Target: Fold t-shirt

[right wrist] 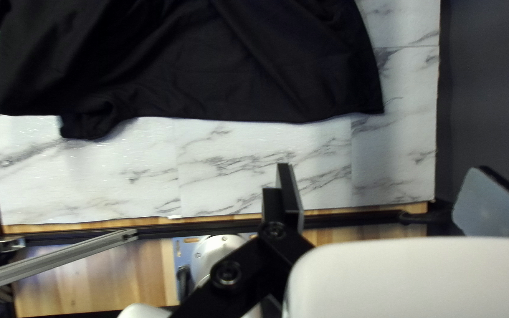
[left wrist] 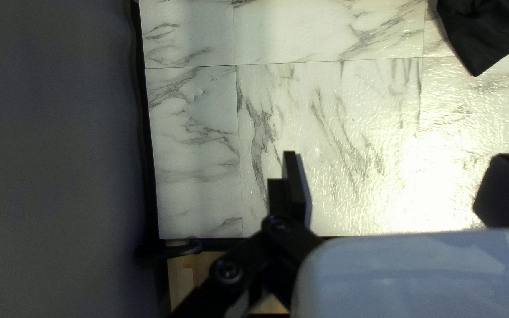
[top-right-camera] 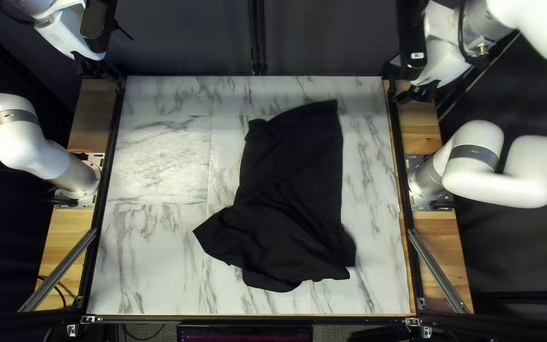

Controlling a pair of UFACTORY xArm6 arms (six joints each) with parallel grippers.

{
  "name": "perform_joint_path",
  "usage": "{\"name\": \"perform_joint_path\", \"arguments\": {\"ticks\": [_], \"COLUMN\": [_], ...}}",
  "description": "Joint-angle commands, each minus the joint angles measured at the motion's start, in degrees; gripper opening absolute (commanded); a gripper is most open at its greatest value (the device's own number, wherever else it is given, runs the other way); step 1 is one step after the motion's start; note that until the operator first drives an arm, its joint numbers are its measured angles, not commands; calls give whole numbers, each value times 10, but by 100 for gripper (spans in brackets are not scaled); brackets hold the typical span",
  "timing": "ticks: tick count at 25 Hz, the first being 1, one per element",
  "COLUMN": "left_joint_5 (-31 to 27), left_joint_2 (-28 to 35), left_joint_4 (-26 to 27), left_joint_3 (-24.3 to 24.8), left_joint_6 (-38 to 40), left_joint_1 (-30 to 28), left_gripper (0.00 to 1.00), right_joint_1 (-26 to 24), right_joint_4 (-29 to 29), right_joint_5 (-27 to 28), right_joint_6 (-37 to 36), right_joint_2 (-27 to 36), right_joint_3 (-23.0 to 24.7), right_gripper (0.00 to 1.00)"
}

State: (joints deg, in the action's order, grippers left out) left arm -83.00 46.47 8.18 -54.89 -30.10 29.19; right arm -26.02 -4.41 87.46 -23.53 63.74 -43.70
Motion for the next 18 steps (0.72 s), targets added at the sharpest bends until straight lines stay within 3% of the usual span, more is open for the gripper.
{"name": "perform_joint_path", "arguments": {"ticks": [1,10,14,18], "left_joint_5": [0,4,100,210], "left_joint_2": [0,-9,-161,-327], "left_joint_4": [0,7,2,23], "left_joint_3": [0,-8,-80,-119], "left_joint_6": [0,-1,5,-9], "left_joint_1": [0,1,-48,-72], "left_gripper": [100,100,100,100], "right_joint_1": [0,0,0,0], "right_joint_4": [0,0,0,0], "right_joint_5": [0,0,0,0], "right_joint_6": [0,0,0,0], "right_joint_2": [0,0,0,0], "right_joint_3": [0,0,0,0], "right_gripper": [100,100,100,100]}}
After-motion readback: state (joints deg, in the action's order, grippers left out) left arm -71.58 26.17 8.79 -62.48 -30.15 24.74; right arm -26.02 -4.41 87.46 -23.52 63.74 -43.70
